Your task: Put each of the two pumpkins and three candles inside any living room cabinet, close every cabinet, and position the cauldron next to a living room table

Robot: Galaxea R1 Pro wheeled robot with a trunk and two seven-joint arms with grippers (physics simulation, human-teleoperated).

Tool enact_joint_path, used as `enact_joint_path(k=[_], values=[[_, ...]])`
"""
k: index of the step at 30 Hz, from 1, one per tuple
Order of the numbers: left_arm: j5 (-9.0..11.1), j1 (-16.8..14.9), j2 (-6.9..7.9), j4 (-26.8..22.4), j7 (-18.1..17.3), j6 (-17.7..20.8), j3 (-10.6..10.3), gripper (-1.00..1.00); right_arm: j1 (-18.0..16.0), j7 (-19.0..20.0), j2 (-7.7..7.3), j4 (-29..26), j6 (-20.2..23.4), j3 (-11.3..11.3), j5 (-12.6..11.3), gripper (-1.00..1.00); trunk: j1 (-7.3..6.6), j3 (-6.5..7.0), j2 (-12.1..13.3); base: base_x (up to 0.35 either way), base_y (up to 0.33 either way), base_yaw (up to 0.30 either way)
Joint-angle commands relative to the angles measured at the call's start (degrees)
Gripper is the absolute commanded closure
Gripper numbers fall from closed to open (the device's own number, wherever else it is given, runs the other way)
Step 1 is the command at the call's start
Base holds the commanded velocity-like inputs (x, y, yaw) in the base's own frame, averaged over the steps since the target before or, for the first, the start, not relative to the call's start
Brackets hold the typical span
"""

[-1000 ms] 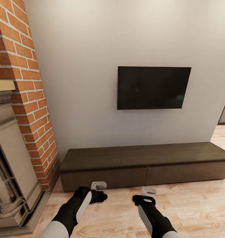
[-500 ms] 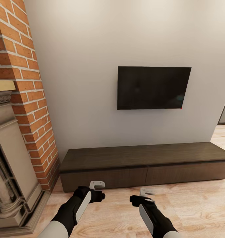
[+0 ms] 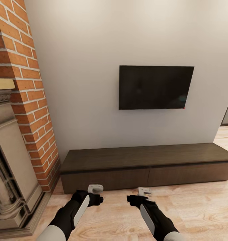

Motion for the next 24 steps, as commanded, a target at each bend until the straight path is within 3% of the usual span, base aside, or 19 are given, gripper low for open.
enact_joint_path(k=[1, 11, 24], values=[[0.3, 0.0, -0.16, 0.3, 0.5, -0.1, 0.1, -1.00, -0.1, -0.9, 0.05, -0.4, -0.1, 0.6, -0.3, -1.00, 0.00, -0.07, 0.0, 0.000, 0.000, 0.000], [-2.4, -0.1, -0.07, 1.2, 0.5, -1.4, 0.9, -1.00, -1.0, -2.6, 0.07, -2.9, -2.9, 1.5, 2.9, -1.00, 0.00, -0.07, 0.0, 0.000, 0.000, 0.000], [-2.3, -0.1, -0.04, 0.7, 0.5, -1.2, 1.0, -1.00, -1.1, 0.1, -0.13, -2.9, -7.1, 1.1, 2.2, -1.00, 0.00, -0.07, 0.0, -0.010, 0.000, 0.000]])
